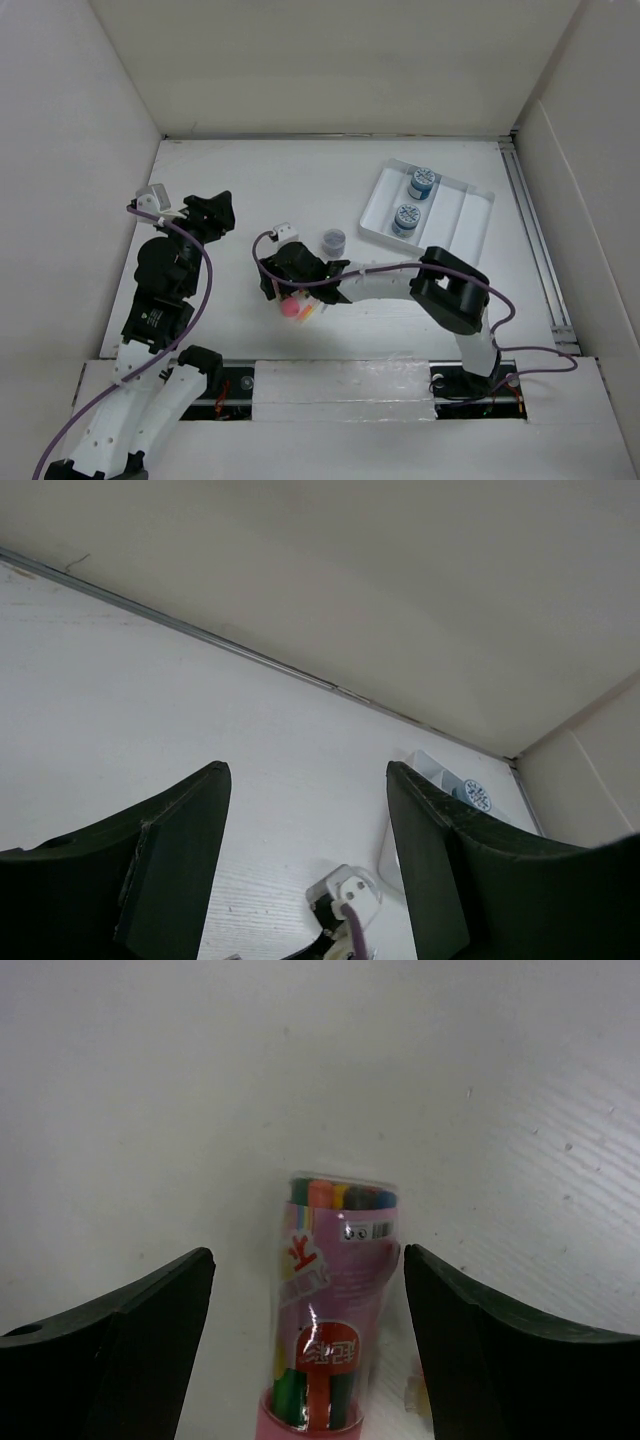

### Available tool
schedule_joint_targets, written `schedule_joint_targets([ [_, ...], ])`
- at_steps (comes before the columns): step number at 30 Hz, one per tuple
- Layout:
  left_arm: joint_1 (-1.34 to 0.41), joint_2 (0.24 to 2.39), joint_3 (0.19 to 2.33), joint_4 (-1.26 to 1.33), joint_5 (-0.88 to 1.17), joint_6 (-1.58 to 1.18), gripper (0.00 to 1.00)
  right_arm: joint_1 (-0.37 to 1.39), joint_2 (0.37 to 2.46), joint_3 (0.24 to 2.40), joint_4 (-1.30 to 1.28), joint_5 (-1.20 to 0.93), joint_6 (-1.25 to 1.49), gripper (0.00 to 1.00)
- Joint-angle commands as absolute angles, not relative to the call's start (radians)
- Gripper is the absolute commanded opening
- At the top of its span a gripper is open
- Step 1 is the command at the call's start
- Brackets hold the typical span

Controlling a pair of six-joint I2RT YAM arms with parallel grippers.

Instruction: Organize the desk

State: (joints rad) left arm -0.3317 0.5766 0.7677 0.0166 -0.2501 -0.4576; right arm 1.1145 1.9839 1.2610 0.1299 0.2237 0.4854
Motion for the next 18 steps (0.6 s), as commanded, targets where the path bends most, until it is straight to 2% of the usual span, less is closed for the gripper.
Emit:
schedule_joint_targets([
  [1, -0.331, 0.572, 0.796, 0.051, -0.233, -0.459, 0.60, 1.129, 2.017, 1.328, 0.065, 0.189, 0.480, 0.81],
  [6, -0.331, 0.566, 0.798, 0.049, -0.245, -0.456, 0.60, 1.129, 2.057, 1.367, 0.003, 0.270, 0.520, 0.73],
  [8, -0.331, 0.561, 0.796, 0.055, -0.227, -0.457, 0.60, 1.129, 2.060, 1.367, 0.003, 0.270, 0.522, 0.55],
  [9, -0.331, 0.554, 0.795, 0.058, -0.229, -0.454, 0.60, 1.129, 2.060, 1.370, 0.003, 0.275, 0.526, 0.40],
  [11, -0.331, 0.557, 0.795, 0.054, -0.239, -0.456, 0.60, 1.129, 2.049, 1.381, -0.026, 0.287, 0.538, 0.32],
  [12, -0.331, 0.563, 0.798, 0.048, -0.224, -0.457, 0.60, 1.129, 2.010, 1.376, 0.032, 0.285, 0.541, 0.24],
  [18, -0.331, 0.561, 0.798, 0.049, -0.226, -0.456, 0.60, 1.069, 1.904, 1.388, 0.121, 0.299, 0.587, 0.23],
])
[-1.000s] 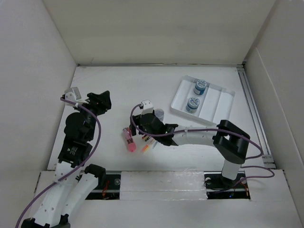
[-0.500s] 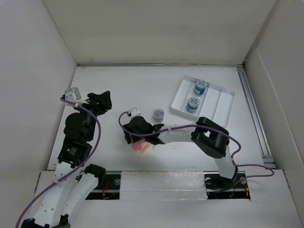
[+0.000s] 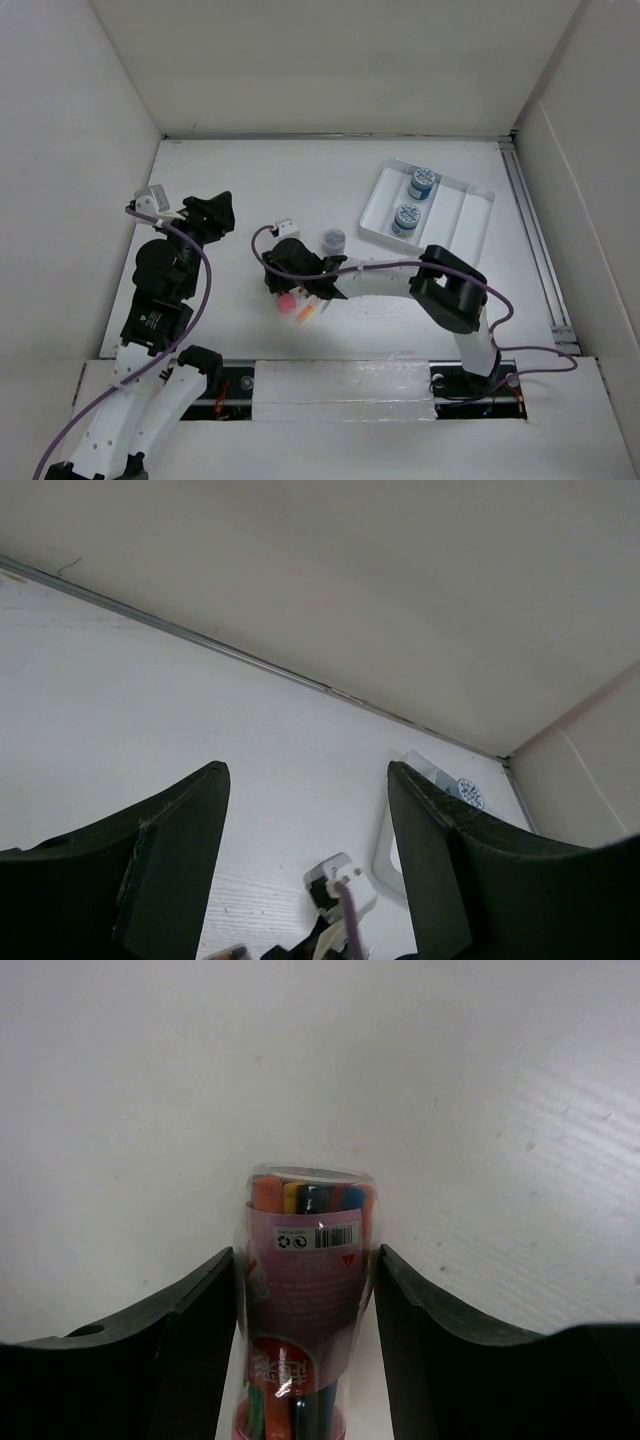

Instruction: Organize the desk

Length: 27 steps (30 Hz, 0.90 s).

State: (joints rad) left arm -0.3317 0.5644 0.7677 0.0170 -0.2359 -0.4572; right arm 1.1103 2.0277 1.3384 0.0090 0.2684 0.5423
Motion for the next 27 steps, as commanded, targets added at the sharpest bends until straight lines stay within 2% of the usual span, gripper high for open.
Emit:
schedule_joint_targets([
  [1, -0.331, 0.557, 0.795, 0.051, -0.221, -0.456, 0.60, 1.021, 1.861, 1.376, 0.141, 0.304, 0.600, 0.23],
  [9, -0.331, 0.529, 0.782, 0.061, -0.203, -0.456, 0.61, 0.672, 1.706, 1.247, 0.216, 0.443, 0.729, 0.23],
  [15, -0.331, 0.534, 0.784, 0.063, -0.193, -0.457, 0.61, 0.445, 1.782, 1.279, 0.180, 0.511, 0.750, 0.25],
  [25, -0.331, 0.543, 0.788, 0.063, -0.189, -0.454, 0.61, 0.373, 1.936, 1.384, 0.067, 0.511, 0.769, 0.29],
  [27, -0.331, 0.545, 0.787, 0.061, -0.190, -0.454, 0.62, 0.373, 1.945, 1.385, 0.071, 0.505, 0.772, 0.32],
])
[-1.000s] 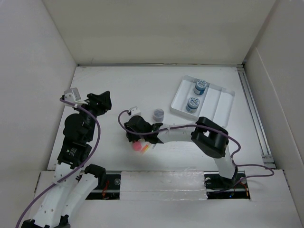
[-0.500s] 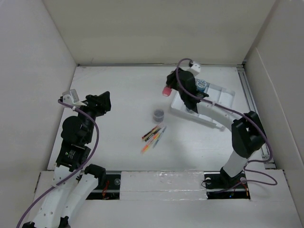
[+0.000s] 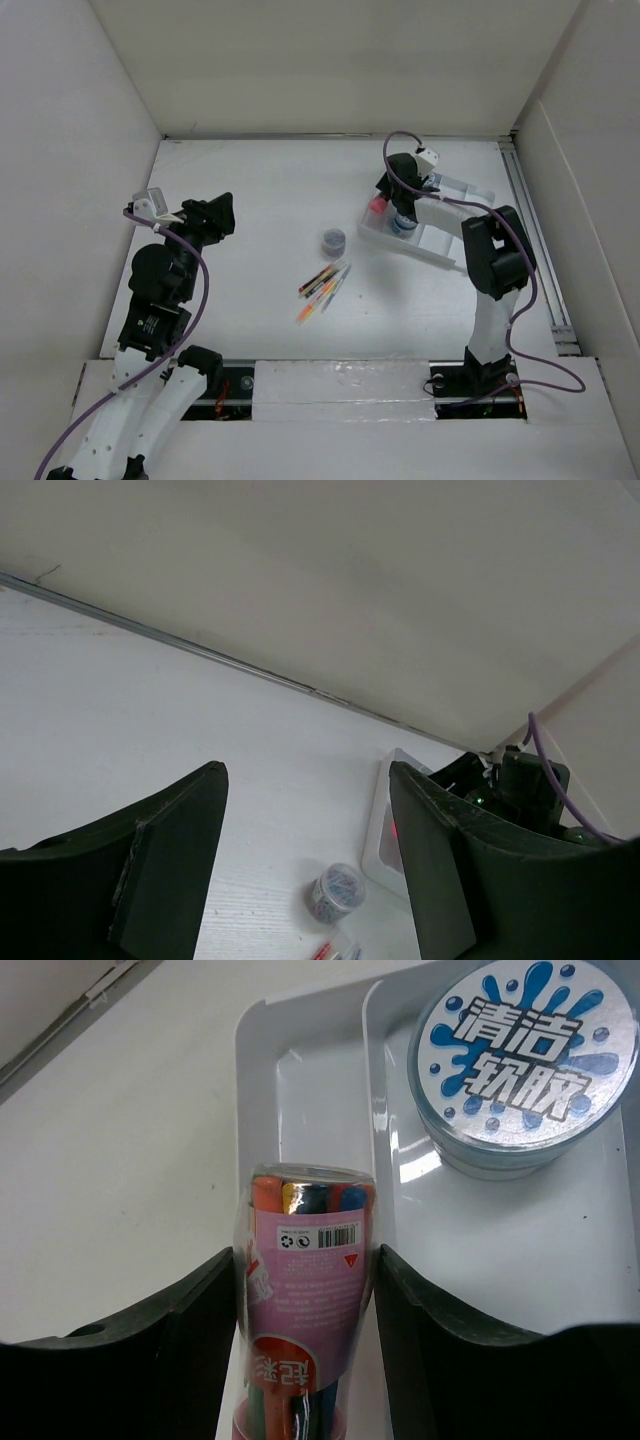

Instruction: Organize the desk

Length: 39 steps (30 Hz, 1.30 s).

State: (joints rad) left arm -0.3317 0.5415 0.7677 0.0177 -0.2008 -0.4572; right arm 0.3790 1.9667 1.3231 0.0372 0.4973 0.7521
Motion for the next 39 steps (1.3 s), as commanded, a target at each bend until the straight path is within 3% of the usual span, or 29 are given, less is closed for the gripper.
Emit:
schedule_joint_targets([
  [1, -0.331, 0.543, 0.785, 0.064, -0.192, -0.454, 0.62, 0.373, 1.951, 1.393, 0.066, 0.506, 0.772, 0.34],
  [3, -0.331, 0.545, 0.788, 0.064, -0.183, -0.454, 0.62, 0.373, 1.950, 1.391, 0.046, 0.518, 0.779, 0.41],
  [7, -0.331, 0.545, 0.787, 0.063, -0.190, -0.454, 0.62, 0.373, 1.931, 1.359, 0.067, 0.528, 0.782, 0.65],
  [15, -0.331, 0.538, 0.787, 0.067, -0.175, -0.454, 0.62, 0.417, 1.853, 1.327, 0.074, 0.578, 0.741, 0.74],
  [18, -0.331, 0.538, 0.787, 0.061, -0.190, -0.454, 0.62, 0.468, 1.771, 1.258, 0.145, 0.606, 0.661, 0.55],
  [19, -0.331, 0.540, 0.787, 0.058, -0.190, -0.454, 0.62, 0.512, 1.749, 1.237, 0.184, 0.609, 0.620, 0.28],
  [20, -0.331, 0.538, 0.787, 0.060, -0.183, -0.454, 0.62, 0.537, 1.731, 1.214, 0.199, 0.606, 0.605, 0.16],
  [22, -0.331, 0.532, 0.781, 0.071, -0.189, -0.453, 0.62, 0.646, 1.677, 1.131, 0.227, 0.565, 0.560, 0.05],
  [23, -0.331, 0.532, 0.781, 0.071, -0.189, -0.453, 0.62, 0.647, 1.677, 1.131, 0.227, 0.565, 0.560, 0.05],
  [25, -0.331, 0.543, 0.788, 0.057, -0.186, -0.453, 0.62, 0.737, 1.660, 1.072, 0.230, 0.554, 0.535, 0.17],
  [26, -0.331, 0.542, 0.787, 0.058, -0.184, -0.451, 0.63, 0.765, 1.658, 1.059, 0.226, 0.560, 0.531, 0.28],
  [27, -0.331, 0.535, 0.781, 0.067, -0.183, -0.451, 0.64, 0.790, 1.658, 1.049, 0.198, 0.569, 0.523, 0.59],
  [30, -0.331, 0.548, 0.785, 0.064, -0.181, -0.451, 0.65, 0.854, 1.666, 1.057, 0.073, 0.598, 0.552, 0.95],
  [33, -0.331, 0.549, 0.785, 0.067, -0.176, -0.449, 0.66, 0.864, 1.680, 1.058, 0.022, 0.589, 0.569, 0.99],
  [39, -0.331, 0.558, 0.788, 0.063, -0.183, -0.448, 0.66, 0.864, 1.753, 1.092, 0.005, 0.572, 0.566, 0.98],
])
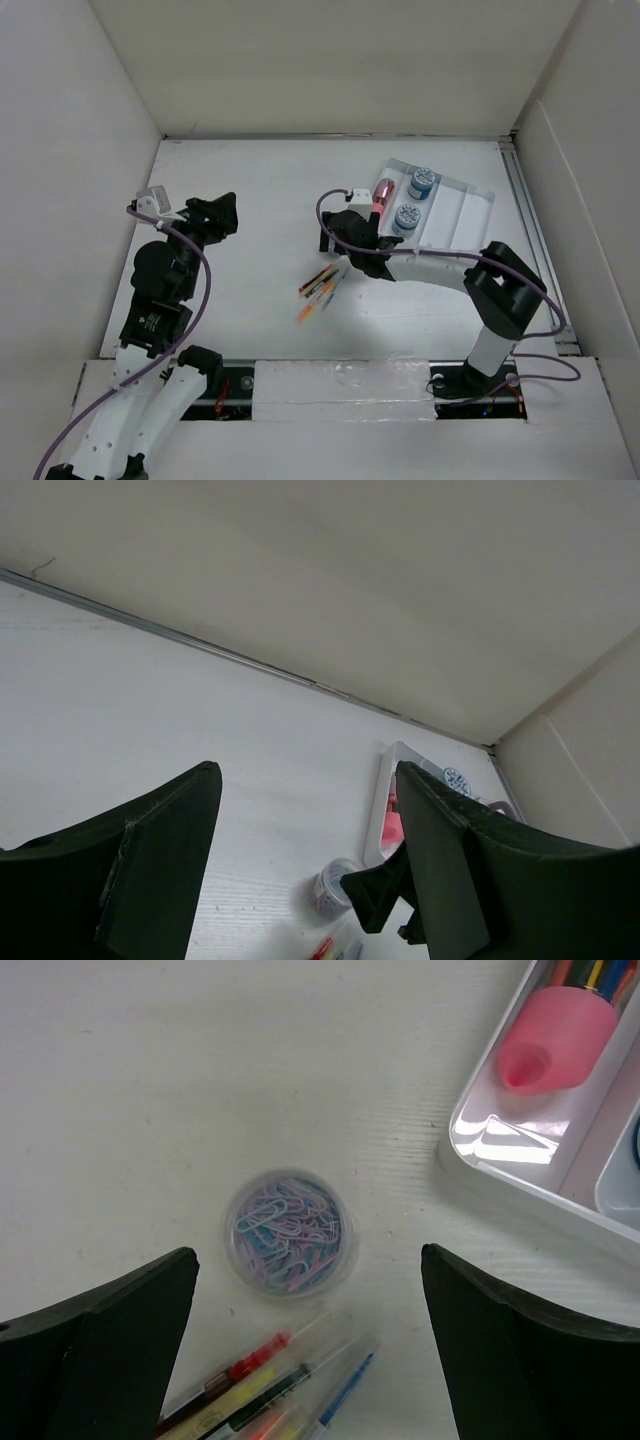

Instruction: Organize the desk

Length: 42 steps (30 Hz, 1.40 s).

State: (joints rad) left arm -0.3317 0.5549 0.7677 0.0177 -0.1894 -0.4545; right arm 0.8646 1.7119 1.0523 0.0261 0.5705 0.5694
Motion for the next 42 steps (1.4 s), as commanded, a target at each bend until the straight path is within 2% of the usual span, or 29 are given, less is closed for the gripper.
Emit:
schedule_joint_targets([
  [1, -0.331, 0.555, 0.787, 0.064, -0.178, -0.446, 0.66, 0.864, 1.775, 1.113, 0.003, 0.569, 0.563, 0.98],
  [8, -0.331, 0.557, 0.785, 0.069, -0.173, -0.446, 0.66, 0.854, 1.881, 1.216, -0.019, 0.551, 0.526, 0.94],
  [14, -0.331, 0.552, 0.782, 0.069, -0.167, -0.446, 0.66, 0.854, 1.910, 1.233, -0.011, 0.609, 0.540, 0.72],
  [15, -0.331, 0.548, 0.782, 0.072, -0.158, -0.448, 0.66, 0.854, 1.908, 1.235, 0.023, 0.627, 0.537, 0.65],
  [17, -0.331, 0.545, 0.781, 0.077, -0.164, -0.446, 0.66, 0.854, 1.887, 1.242, 0.023, 0.641, 0.538, 0.60],
  [18, -0.331, 0.555, 0.784, 0.072, -0.166, -0.448, 0.66, 0.854, 1.873, 1.243, 0.029, 0.647, 0.540, 0.53],
  [19, -0.331, 0.560, 0.785, 0.068, -0.166, -0.448, 0.66, 0.854, 1.853, 1.235, 0.044, 0.649, 0.540, 0.51],
  [20, -0.331, 0.560, 0.787, 0.066, -0.160, -0.448, 0.66, 0.854, 1.835, 1.226, 0.060, 0.650, 0.538, 0.51],
  [21, -0.331, 0.545, 0.781, 0.077, -0.155, -0.448, 0.66, 0.801, 1.716, 1.174, 0.108, 0.664, 0.558, 0.50],
  [24, -0.331, 0.554, 0.785, 0.068, -0.166, -0.448, 0.66, 0.758, 1.642, 1.137, 0.126, 0.670, 0.584, 0.50],
  [28, -0.331, 0.540, 0.779, 0.078, -0.155, -0.448, 0.66, 0.583, 1.464, 0.988, 0.178, 0.669, 0.690, 0.51],
  [31, -0.331, 0.552, 0.784, 0.069, -0.157, -0.449, 0.66, 0.361, 1.404, 0.912, 0.172, 0.600, 0.777, 0.51],
  [37, -0.331, 0.552, 0.781, 0.075, -0.150, -0.451, 0.66, 0.106, 1.426, 0.867, 0.190, 0.506, 0.857, 0.52],
  [42, -0.331, 0.545, 0.779, 0.080, -0.144, -0.453, 0.66, 0.034, 1.577, 1.004, 0.148, 0.428, 0.847, 0.54],
])
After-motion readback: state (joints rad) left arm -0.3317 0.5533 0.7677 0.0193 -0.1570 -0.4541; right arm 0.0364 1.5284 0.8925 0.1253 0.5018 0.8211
